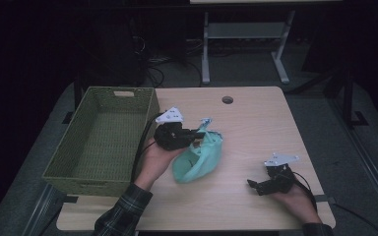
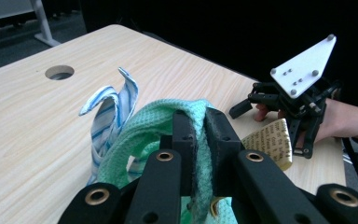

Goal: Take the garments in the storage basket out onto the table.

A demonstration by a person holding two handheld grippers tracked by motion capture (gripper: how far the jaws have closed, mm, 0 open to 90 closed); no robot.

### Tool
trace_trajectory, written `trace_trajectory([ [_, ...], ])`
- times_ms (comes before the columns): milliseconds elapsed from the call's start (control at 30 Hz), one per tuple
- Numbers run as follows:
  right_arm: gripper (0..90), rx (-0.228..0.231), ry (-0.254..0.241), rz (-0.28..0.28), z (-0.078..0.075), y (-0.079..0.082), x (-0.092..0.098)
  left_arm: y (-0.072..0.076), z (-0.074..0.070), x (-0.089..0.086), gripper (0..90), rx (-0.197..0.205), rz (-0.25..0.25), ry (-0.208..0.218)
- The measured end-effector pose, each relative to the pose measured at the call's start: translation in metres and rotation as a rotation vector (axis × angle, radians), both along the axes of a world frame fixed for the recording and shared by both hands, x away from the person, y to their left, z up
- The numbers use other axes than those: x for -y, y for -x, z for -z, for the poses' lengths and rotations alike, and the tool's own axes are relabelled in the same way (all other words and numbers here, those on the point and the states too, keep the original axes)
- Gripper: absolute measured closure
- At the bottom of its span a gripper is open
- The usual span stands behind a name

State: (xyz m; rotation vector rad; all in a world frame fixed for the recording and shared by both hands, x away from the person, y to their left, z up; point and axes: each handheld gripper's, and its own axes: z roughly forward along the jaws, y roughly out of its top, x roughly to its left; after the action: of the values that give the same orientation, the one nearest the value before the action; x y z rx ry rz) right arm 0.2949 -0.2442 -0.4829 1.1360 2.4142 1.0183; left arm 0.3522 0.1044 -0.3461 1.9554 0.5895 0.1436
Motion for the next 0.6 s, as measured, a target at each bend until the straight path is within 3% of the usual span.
trace_trajectory([
  [300, 2.3, 0.006, 0.001, -0.007, 0.0, 0.0, 0.0, 0.002, 0.015, 0.012, 82.9, 0.0, 0.009, -0.006],
  [600, 2.3, 0.007, 0.002, -0.012, 0.0, 0.0, 0.0, 0.002, 0.045, 0.036, 82.3, -0.057, 0.059, -0.087],
])
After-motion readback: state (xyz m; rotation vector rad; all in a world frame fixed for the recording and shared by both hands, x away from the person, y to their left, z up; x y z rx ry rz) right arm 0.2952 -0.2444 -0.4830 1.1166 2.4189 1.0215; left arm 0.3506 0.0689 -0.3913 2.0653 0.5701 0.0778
